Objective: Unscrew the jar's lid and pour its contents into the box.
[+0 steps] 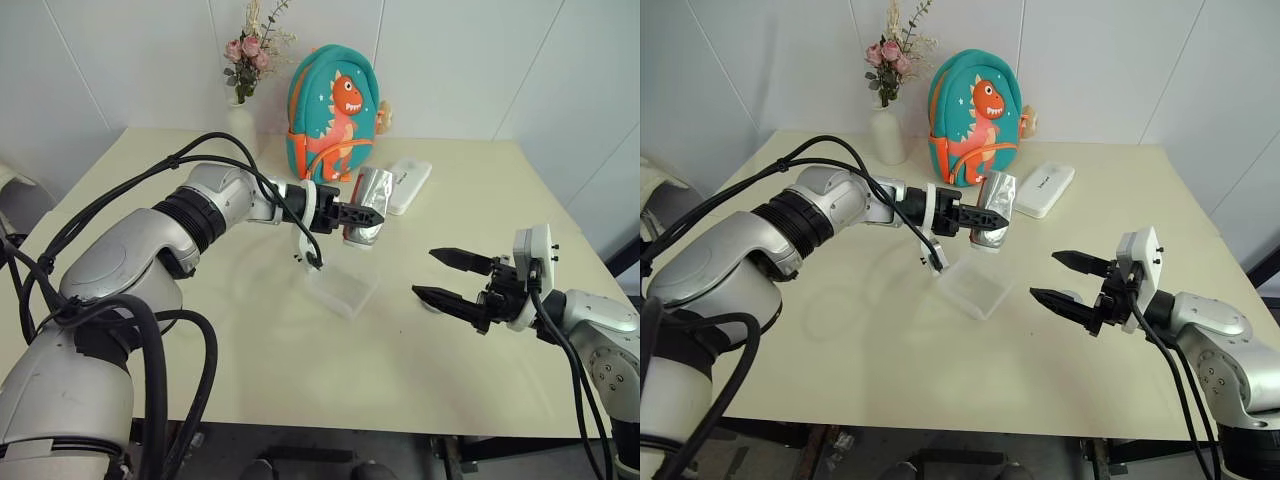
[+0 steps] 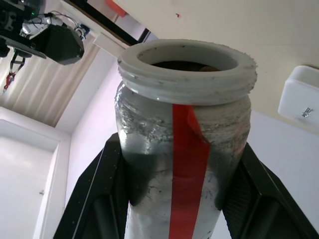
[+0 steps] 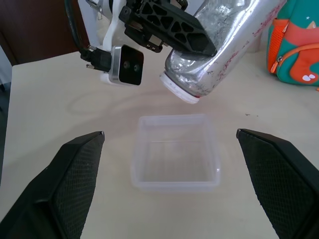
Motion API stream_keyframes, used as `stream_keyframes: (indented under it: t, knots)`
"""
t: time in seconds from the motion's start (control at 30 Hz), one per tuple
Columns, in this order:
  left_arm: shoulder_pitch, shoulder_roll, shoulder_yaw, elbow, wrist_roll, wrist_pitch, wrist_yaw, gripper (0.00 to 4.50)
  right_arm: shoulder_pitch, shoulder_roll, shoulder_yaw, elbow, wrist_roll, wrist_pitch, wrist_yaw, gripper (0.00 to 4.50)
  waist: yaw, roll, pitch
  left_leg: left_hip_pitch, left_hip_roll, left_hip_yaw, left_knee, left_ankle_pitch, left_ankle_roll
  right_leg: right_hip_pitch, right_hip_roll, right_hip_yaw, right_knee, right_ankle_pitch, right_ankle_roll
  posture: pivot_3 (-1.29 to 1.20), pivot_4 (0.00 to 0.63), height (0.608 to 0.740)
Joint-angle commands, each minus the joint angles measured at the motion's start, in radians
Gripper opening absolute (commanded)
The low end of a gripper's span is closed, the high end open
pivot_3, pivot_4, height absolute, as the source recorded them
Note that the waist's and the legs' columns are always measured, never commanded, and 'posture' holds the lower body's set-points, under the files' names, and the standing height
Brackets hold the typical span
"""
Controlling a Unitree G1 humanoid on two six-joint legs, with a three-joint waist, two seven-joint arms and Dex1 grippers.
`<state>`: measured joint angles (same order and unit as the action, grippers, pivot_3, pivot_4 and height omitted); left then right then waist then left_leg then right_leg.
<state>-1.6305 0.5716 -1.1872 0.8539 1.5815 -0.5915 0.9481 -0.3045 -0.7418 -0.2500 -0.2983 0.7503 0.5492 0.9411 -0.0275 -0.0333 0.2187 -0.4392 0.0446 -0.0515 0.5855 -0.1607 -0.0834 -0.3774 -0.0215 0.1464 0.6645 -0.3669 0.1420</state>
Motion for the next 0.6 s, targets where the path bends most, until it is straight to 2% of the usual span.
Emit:
stream_keyframes:
  t: [0.03,0.27,0.4,0.6]
  knots:
    - [-0.011,0.017,0.016,-0.029,0.021,0.023,0.003,1.98,-0.019,-0.012,0.001,-0.004,-0.003,-0.005,0.01,4.47,0.001,0.0,0.0,0.0,0.0,0.0,0.0,0.0,0.0,0.0,0.0,0.0,0.0,0.0,0.0,0.0,0.15,0.74]
    - [-0.035,0.034,0.042,0.04,0.023,0.049,-0.001,1.98,-0.018,-0.01,0.004,-0.01,-0.007,-0.003,0.001,4.47,-0.001,0.0,0.0,0.0,0.0,0.001,0.001,0.0,0.0,0.0,0.0,0.0,0.001,0.0,0.001,0.0,0.15,0.74]
    - [-0.02,0.045,0.076,0.0,0.021,0.133,0.17,1.98,-0.042,-0.007,0.019,-0.01,-0.008,0.003,-0.004,4.47,0.0,0.0,0.0,-0.001,0.0,0.001,0.003,-0.001,0.001,0.0,-0.001,0.001,0.001,0.001,0.001,0.0,0.15,0.74]
    - [0.035,0.083,0.108,-0.099,0.028,0.165,0.243,1.98,-0.053,-0.018,0.016,-0.006,-0.009,0.01,0.001,4.47,-0.002,0.0,0.0,0.0,-0.001,0.002,0.003,-0.001,0.002,0.0,-0.002,0.001,0.001,0.001,0.001,0.0,0.15,0.74]
